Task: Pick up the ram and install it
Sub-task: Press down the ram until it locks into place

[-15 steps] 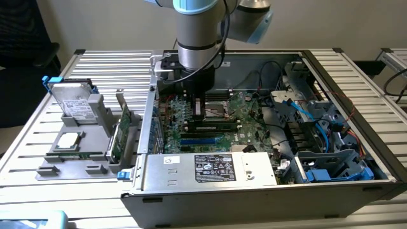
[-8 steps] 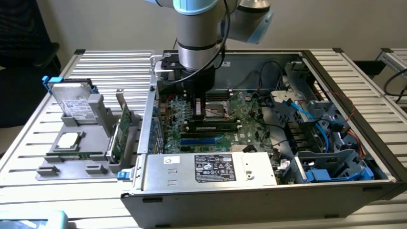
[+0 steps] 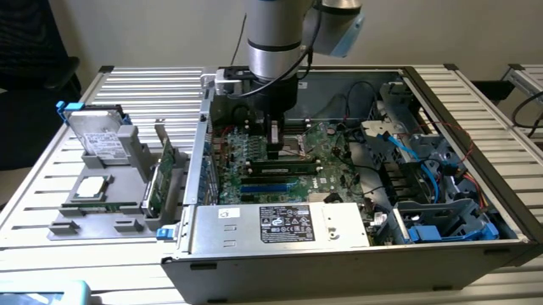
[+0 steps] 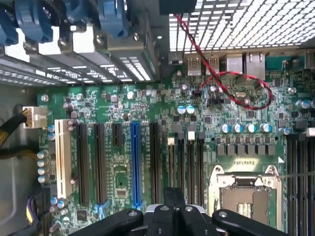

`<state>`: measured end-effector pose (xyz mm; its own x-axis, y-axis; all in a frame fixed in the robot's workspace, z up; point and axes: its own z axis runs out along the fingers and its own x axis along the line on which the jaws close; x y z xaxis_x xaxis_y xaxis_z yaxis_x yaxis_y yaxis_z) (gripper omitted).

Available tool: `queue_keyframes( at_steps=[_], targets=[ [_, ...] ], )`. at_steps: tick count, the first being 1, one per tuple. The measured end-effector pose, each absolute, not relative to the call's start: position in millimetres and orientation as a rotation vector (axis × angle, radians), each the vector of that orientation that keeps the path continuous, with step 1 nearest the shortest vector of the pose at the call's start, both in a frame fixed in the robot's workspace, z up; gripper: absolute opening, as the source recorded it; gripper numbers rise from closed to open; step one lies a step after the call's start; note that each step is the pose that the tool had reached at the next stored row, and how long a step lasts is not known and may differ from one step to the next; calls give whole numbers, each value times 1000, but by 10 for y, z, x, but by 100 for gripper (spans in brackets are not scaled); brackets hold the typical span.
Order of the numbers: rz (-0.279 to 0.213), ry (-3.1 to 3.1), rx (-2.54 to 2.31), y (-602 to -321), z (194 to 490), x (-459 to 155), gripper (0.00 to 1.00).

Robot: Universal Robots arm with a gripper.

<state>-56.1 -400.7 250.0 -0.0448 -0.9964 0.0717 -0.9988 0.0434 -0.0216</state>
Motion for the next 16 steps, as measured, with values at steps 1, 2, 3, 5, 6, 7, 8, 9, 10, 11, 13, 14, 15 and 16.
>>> queue_keyframes(
  at_steps=[1,2,3,5,6,7,8,9,10,11,13,14,15,16],
  targets=[
    [101,-2242,2145,-4010,2508,-527,11],
    [100,-2242,2145,-4013,2513,-487,11],
    [99,-2241,2145,-4016,2517,-452,11],
    [99,-2241,2145,-4020,2524,-379,11],
    [99,-2241,2145,-4022,2525,-351,11],
    [99,-2241,2145,-4023,2525,-330,11],
    [99,-2240,2145,-4023,2526,-320,11],
    [98,-2240,2145,-4024,2525,-320,11],
    [98,-2240,2145,-4023,2525,-320,11],
    [98,-2240,2145,-4023,2525,-320,11],
    [98,-2240,2145,-4023,2525,-319,11],
    [98,-2240,2145,-4023,2525,-319,11],
    [98,-2240,2145,-4024,2525,-319,11],
    [98,-2240,2145,-4023,2525,-319,11]
  ],
)
